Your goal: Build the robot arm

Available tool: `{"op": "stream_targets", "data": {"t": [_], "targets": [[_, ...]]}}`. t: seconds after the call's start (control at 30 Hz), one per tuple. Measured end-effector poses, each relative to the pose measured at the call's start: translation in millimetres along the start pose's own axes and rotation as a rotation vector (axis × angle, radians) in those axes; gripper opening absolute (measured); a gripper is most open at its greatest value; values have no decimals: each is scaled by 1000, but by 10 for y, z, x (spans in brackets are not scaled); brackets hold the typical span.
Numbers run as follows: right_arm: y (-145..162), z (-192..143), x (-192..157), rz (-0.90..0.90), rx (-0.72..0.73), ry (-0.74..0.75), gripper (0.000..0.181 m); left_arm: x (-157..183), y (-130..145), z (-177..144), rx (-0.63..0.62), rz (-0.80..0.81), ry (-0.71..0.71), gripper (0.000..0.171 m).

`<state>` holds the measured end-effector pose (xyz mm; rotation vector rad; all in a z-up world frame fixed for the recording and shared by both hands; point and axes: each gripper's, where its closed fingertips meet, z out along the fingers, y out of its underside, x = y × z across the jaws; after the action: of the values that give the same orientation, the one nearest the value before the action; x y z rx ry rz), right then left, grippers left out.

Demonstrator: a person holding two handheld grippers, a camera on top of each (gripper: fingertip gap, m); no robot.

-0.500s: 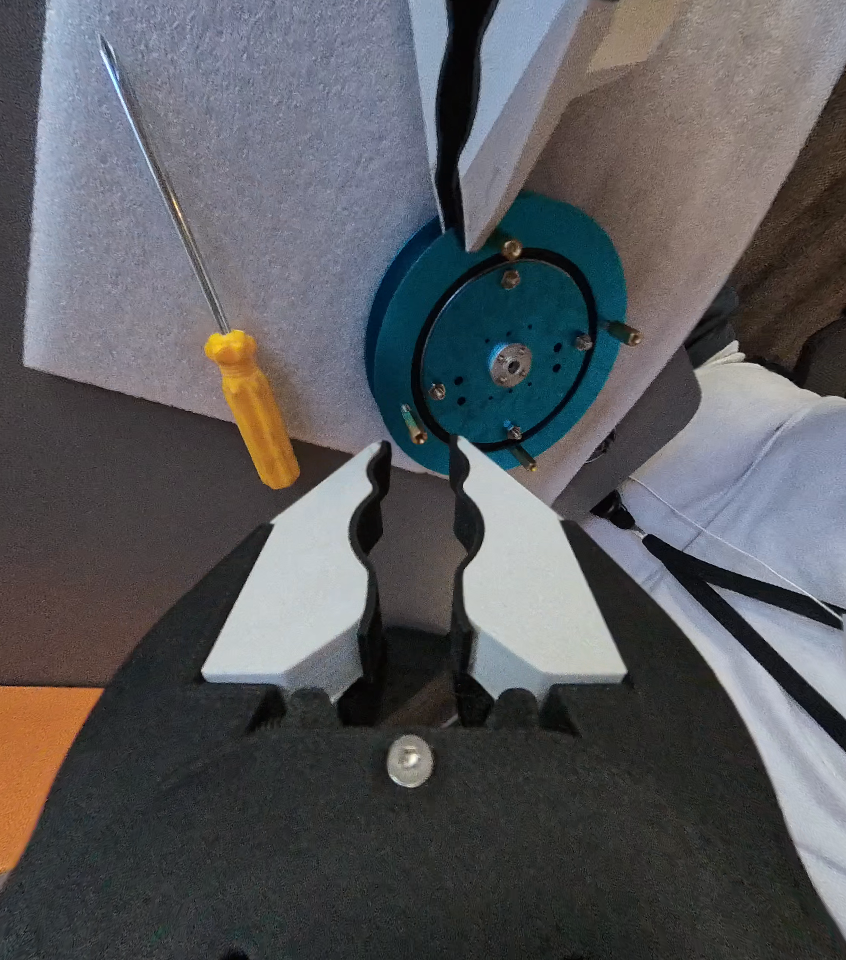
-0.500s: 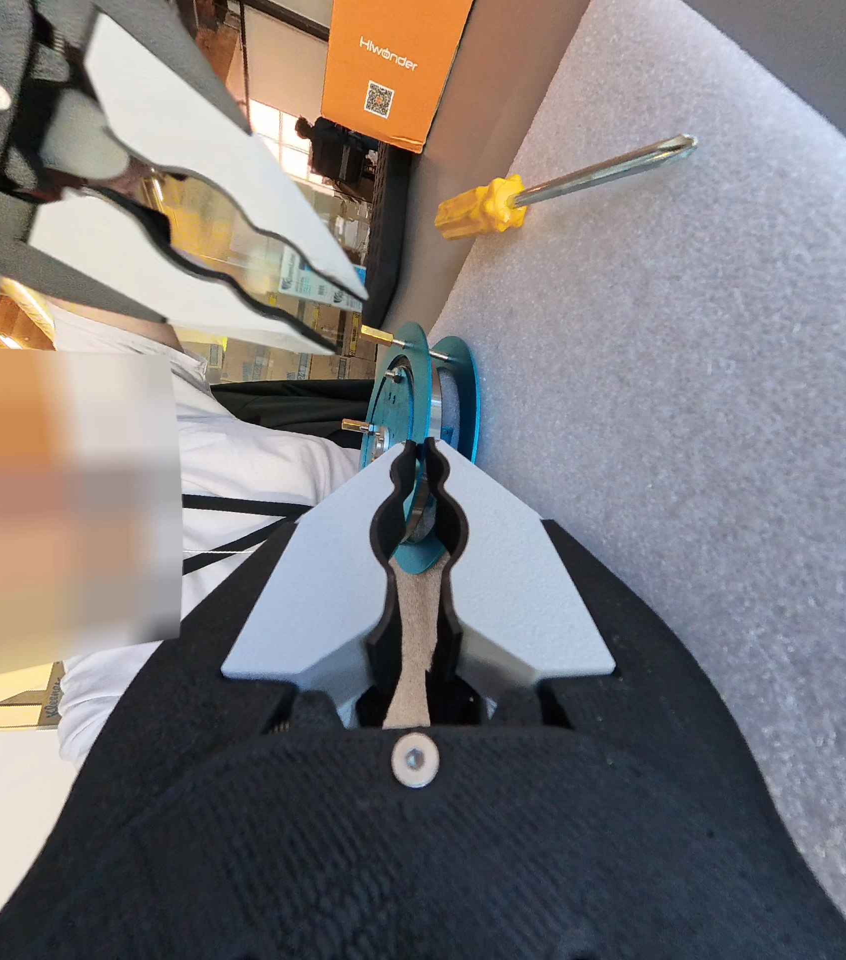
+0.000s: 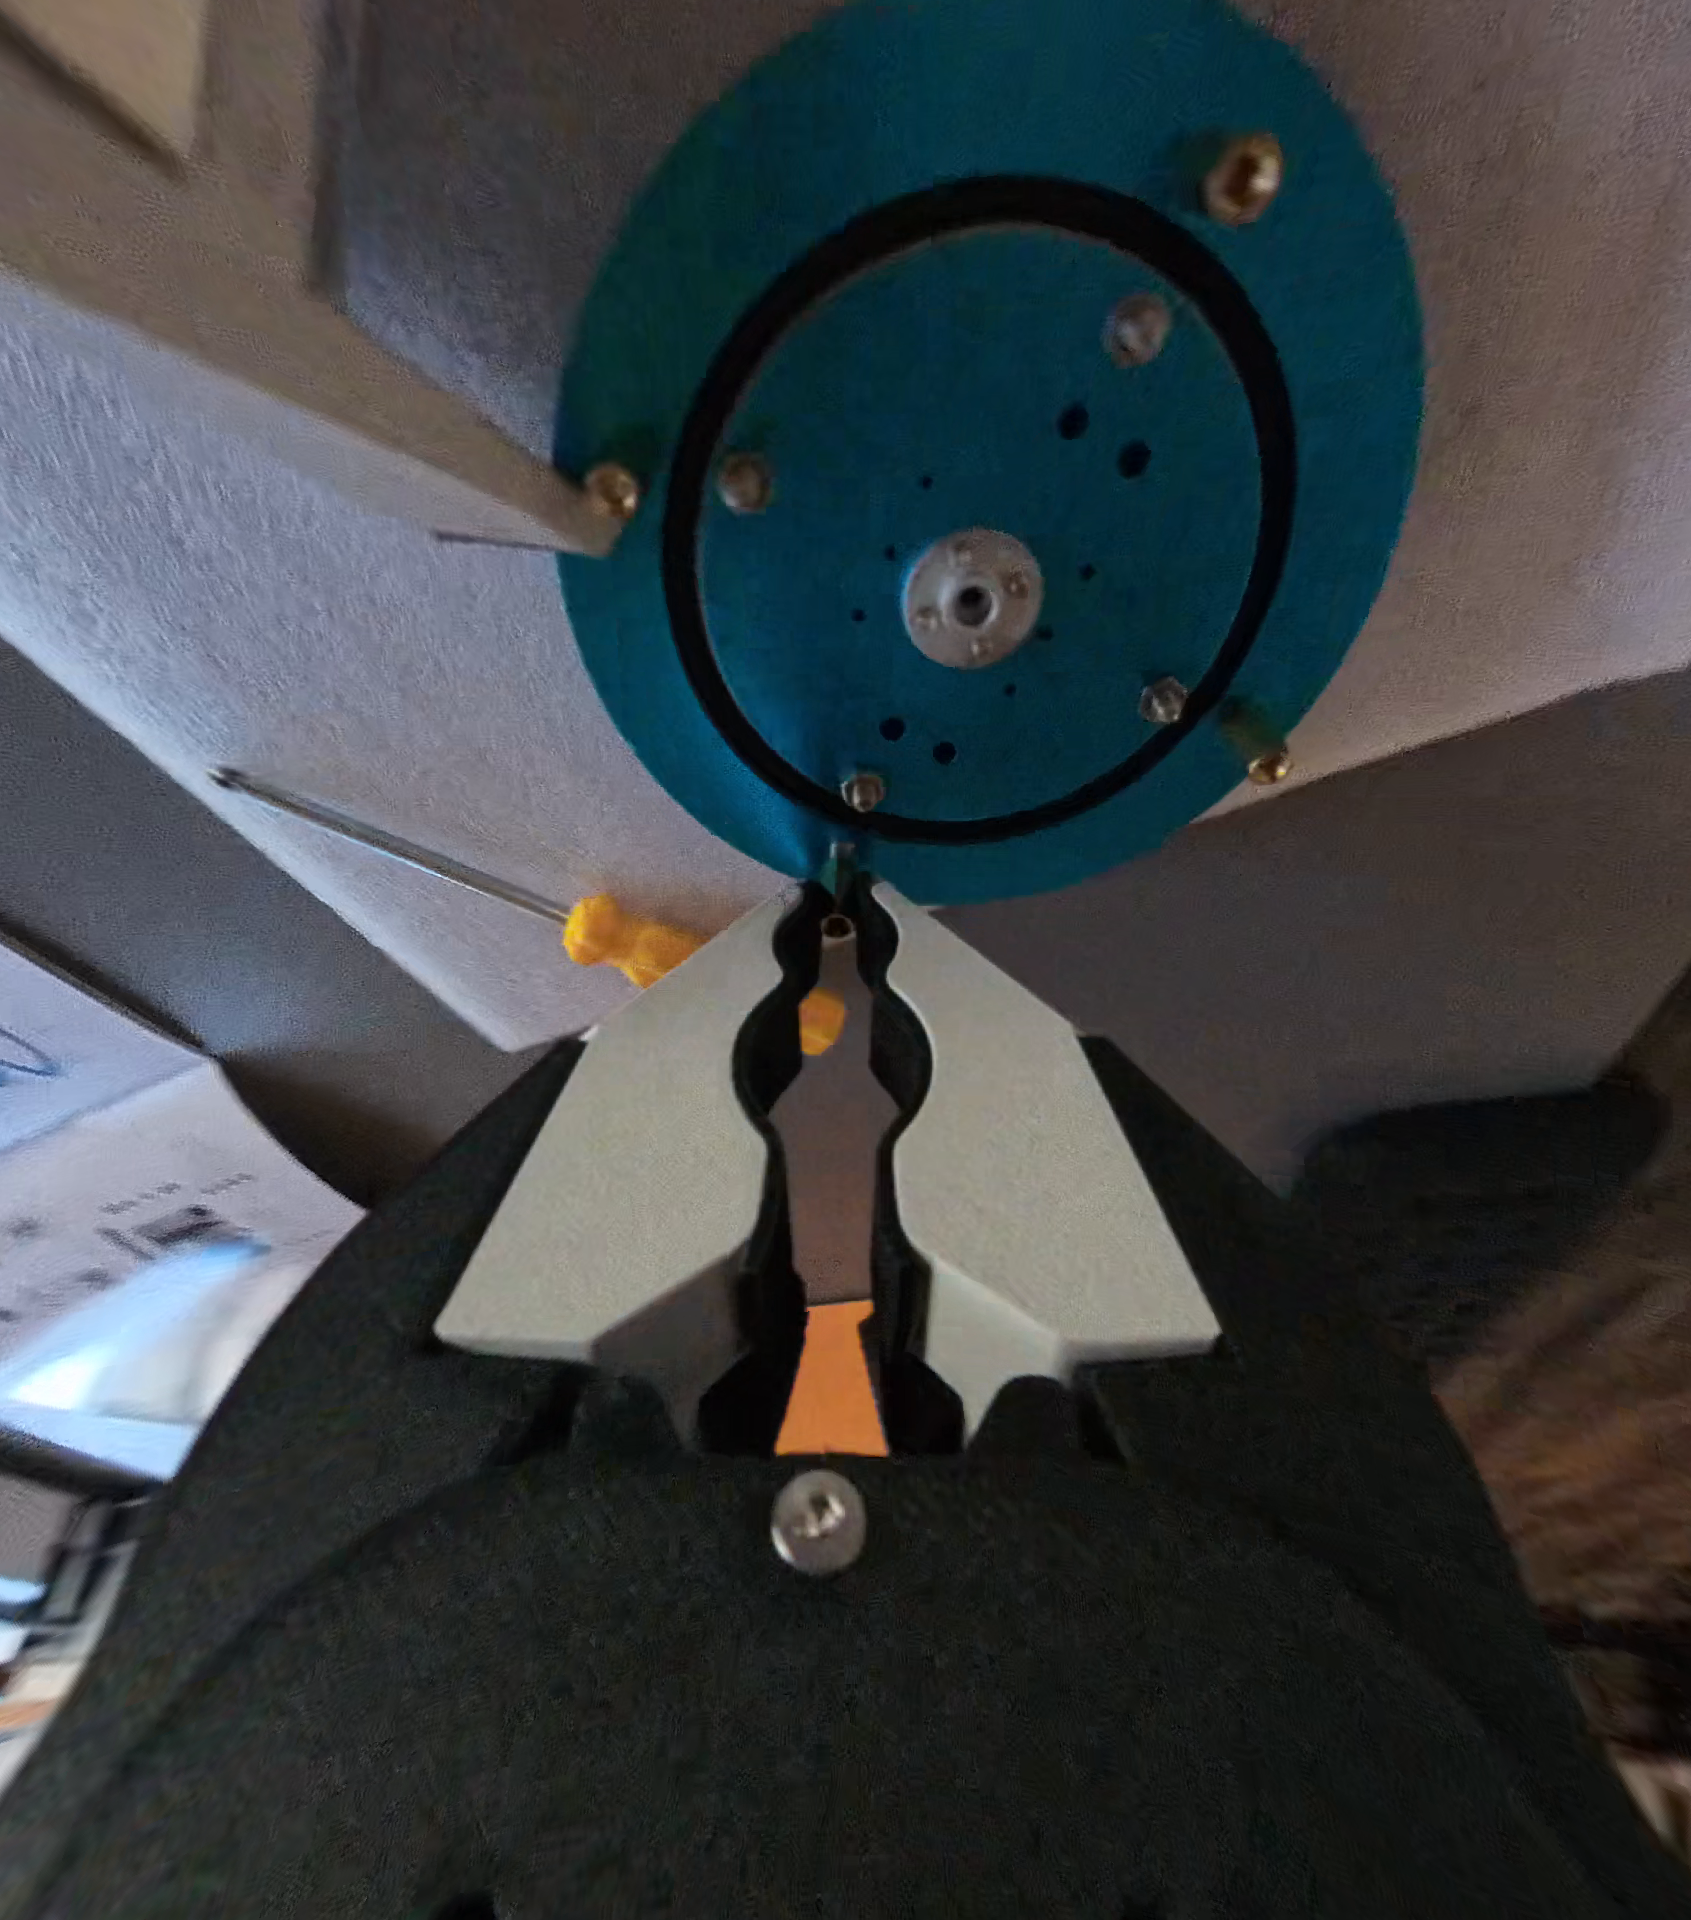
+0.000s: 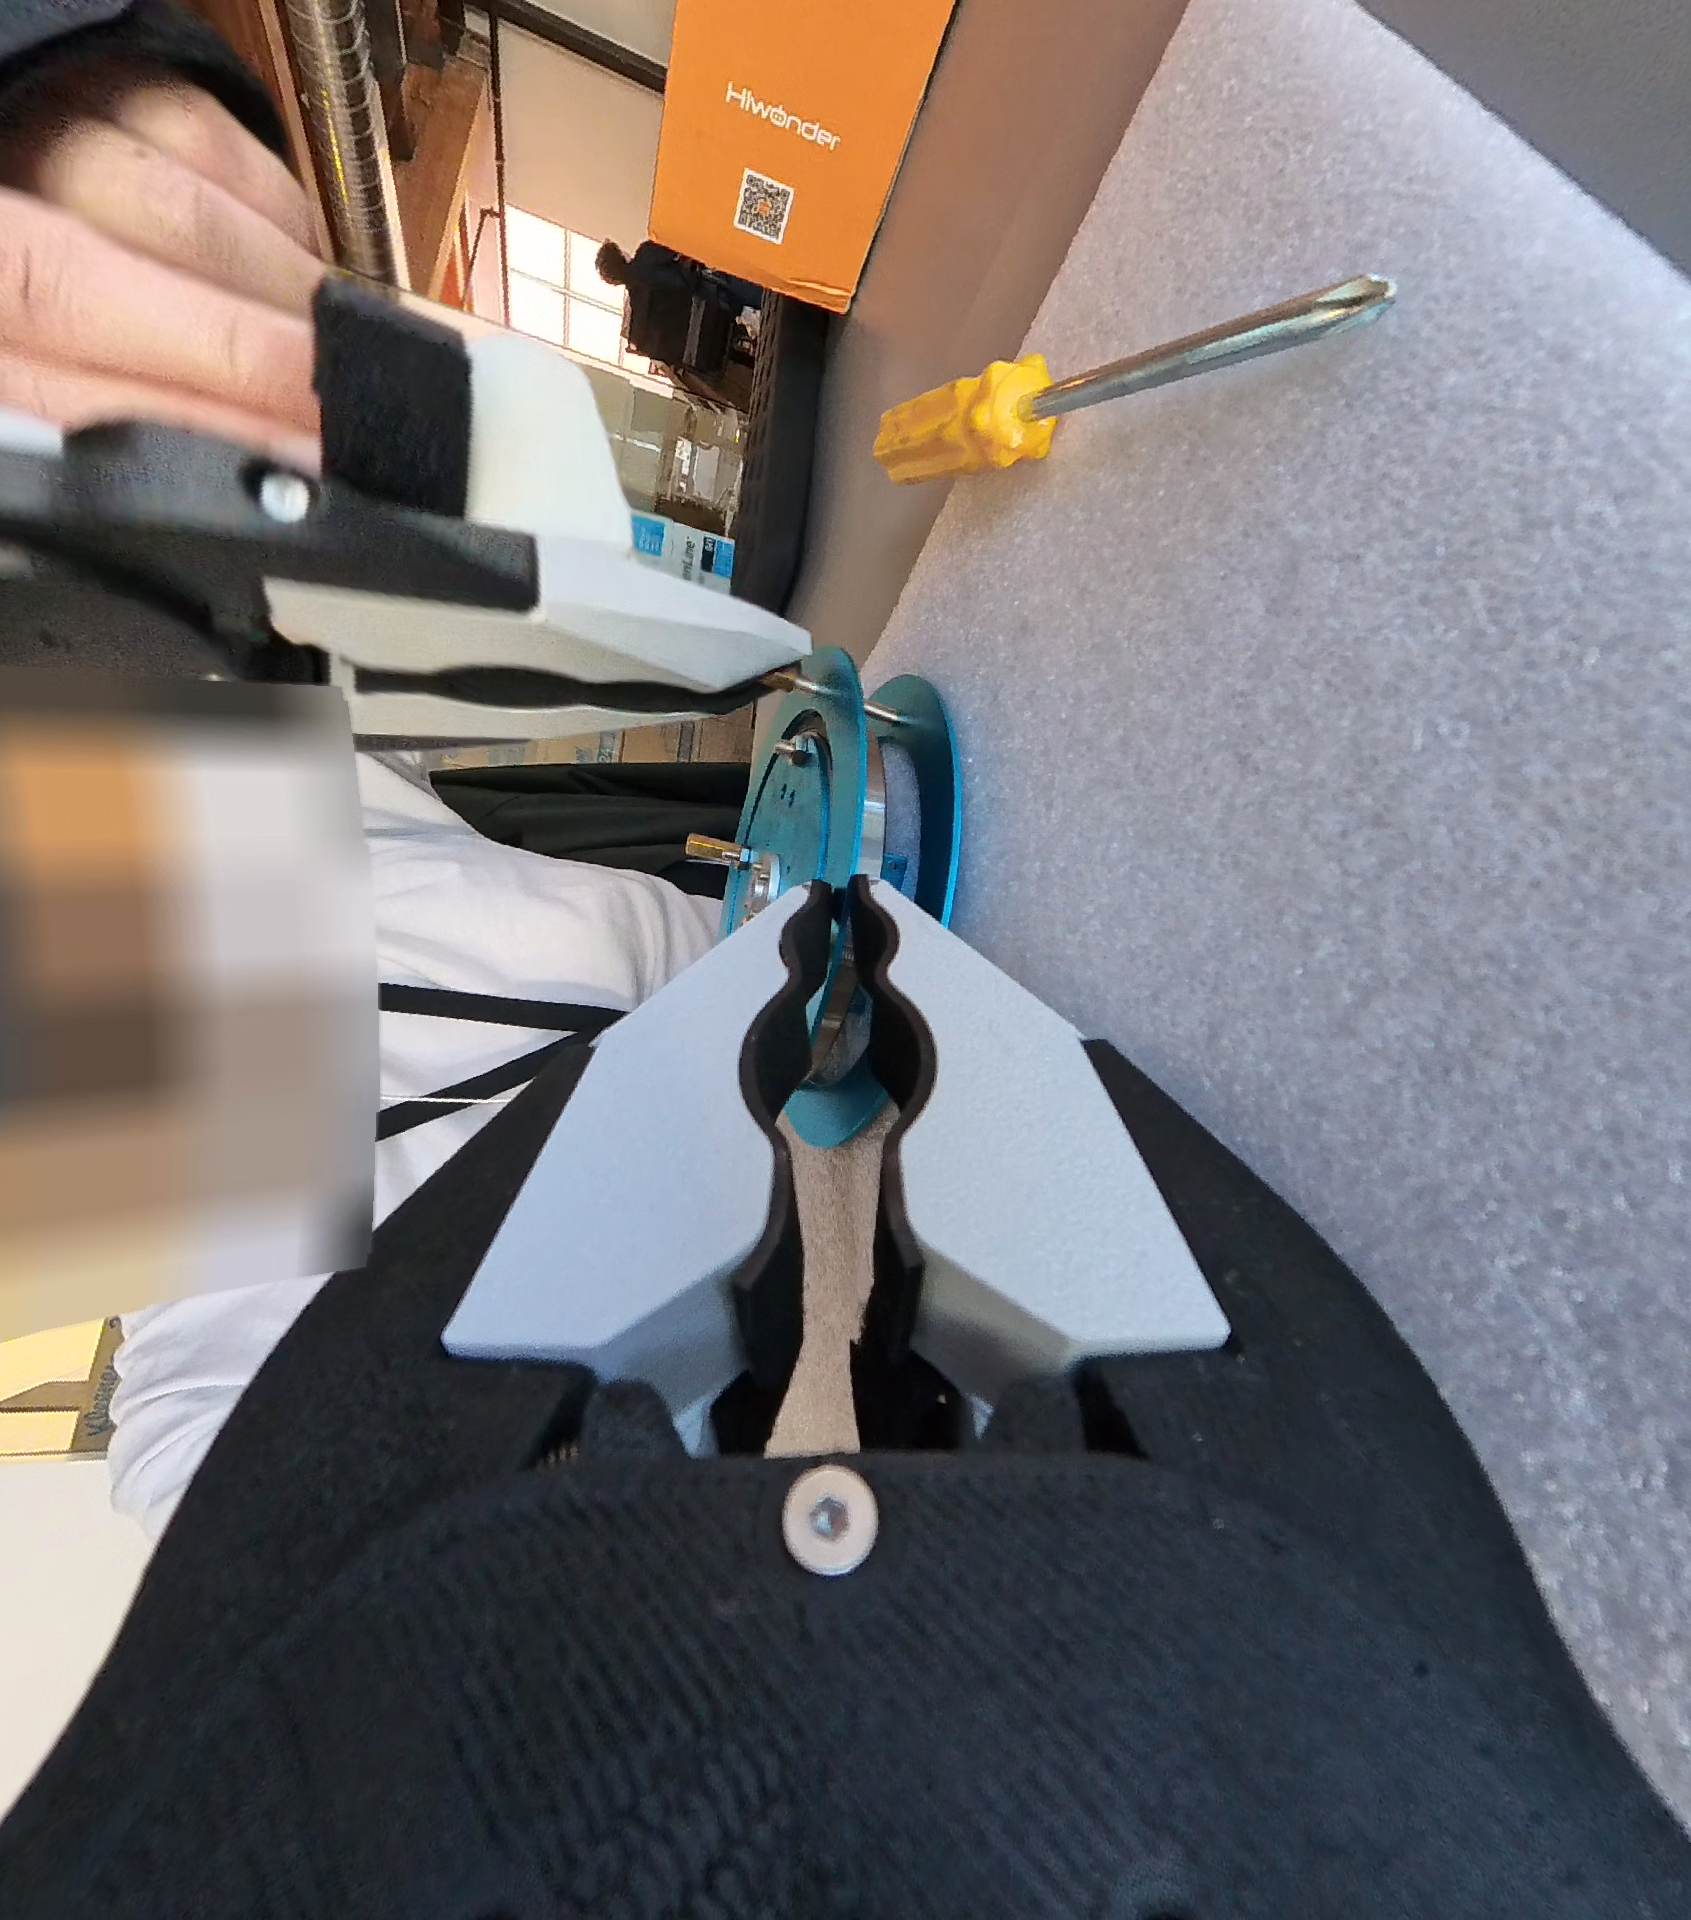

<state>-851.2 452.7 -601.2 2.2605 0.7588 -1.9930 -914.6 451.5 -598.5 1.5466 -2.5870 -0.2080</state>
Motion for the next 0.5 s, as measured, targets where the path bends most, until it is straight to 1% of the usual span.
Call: {"op": "stream_targets", "data": {"t": [0.03,0.1,0.17,0.2,0.23,0.27,0.33,0.4,0.43,0.47,0.5], "targets": [[1,0,1,0,0,1,2,-14,3,3,-21,93,-55,4],[2,0,1,0,-1,1,2,-21,3,1,-49,177,-124,5],[3,1,1,2,-3,1,2,-2,12,-22,-38,169,-122,7],[3,1,1,3,-4,2,2,-17,22,-45,-21,119,-112,20],[3,1,0,3,-4,2,2,-58,37,-78,0,34,-97,31],[3,2,1,1,-2,2,2,-83,42,-117,36,-74,-57,36],[2,2,0,-1,0,2,2,-146,23,-211,135,-349,47,32],[2,0,-1,-1,0,1,2,-115,1,-270,202,-640,217,24],[2,1,0,-1,-1,1,2,-57,-47,-293,235,-744,323,18],[2,1,-1,0,-1,1,2,-27,-90,-304,266,-812,391,17],[2,1,-1,0,-2,1,2,-9,-84,-278,263,-853,417,19]]}}
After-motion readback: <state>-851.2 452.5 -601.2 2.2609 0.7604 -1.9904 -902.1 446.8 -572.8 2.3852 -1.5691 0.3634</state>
